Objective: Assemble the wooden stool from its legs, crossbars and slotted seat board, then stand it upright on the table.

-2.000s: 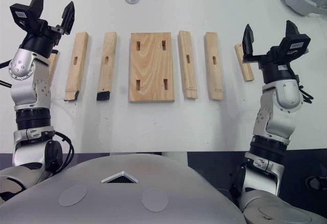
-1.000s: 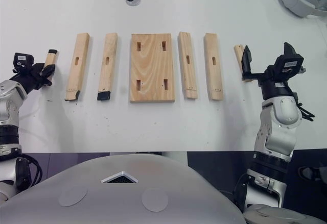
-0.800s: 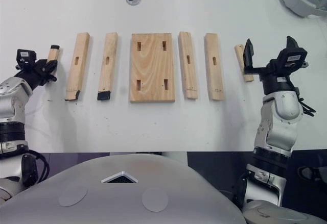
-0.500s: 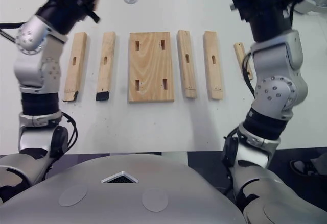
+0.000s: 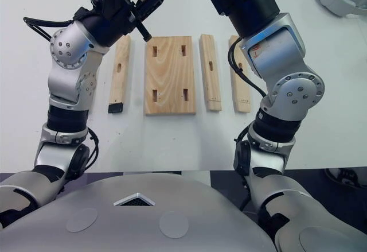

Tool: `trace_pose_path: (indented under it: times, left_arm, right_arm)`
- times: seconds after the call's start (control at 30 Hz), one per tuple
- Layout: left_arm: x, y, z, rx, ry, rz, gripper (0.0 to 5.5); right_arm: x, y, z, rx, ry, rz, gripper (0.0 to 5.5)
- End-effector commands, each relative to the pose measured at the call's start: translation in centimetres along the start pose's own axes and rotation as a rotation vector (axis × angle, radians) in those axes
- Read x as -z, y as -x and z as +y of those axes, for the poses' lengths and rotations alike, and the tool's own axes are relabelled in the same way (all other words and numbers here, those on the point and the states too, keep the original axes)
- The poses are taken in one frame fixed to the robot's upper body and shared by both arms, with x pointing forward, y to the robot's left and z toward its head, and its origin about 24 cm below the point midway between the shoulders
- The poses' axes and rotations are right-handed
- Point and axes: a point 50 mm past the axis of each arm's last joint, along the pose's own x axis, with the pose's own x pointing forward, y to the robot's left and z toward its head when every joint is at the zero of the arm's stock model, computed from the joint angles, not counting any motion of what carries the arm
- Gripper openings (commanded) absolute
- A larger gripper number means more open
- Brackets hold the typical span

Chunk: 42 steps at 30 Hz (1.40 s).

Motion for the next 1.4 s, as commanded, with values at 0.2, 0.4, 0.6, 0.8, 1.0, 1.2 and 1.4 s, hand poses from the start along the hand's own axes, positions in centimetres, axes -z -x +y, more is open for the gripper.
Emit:
trace_pose_path:
  times: [0.2,0.4,0.6,0.8,1.0,1.2,1.4]
  left_arm:
    - [-0.7,-0.4,0.1,0.031,-0.068,-0.017,1.31]
    - [-0.7,-0.4,0.2,0.030,-0.088,-0.011,1.31]
    - [-0.2,-0.2,0.1,0.037,-0.124,0.016,1.31]
    - [0.4,0.6,0.1,0.035,-0.077,0.063,2.21]
    - [-0.2,2.2,2.0,-0.120,0.019,0.047,3.17]
    - [0.3,3.2,4.8,-0.355,0.069,0.077,3.43]
    - [0.8,3.1,4.8,-0.369,0.088,0.090,3.43]
  right_arm:
    - [0.9,-0.1,0.0,0.034,-0.012,0.052,2.54]
    - [1.0,-0.2,0.2,0.031,0.010,0.057,1.35]
    - [0.8,-0.2,0.4,0.045,0.050,0.034,0.47]
    - [-0.1,1.1,-1.0,0.200,0.138,-0.101,0.43]
    - [1.1,7.2,-5.3,0.618,0.493,-0.056,0.43]
    - [4.1,10.5,-7.7,0.723,0.571,0.012,0.43]
    - [5.4,10.6,-8.7,0.708,0.553,-0.009,0.43]
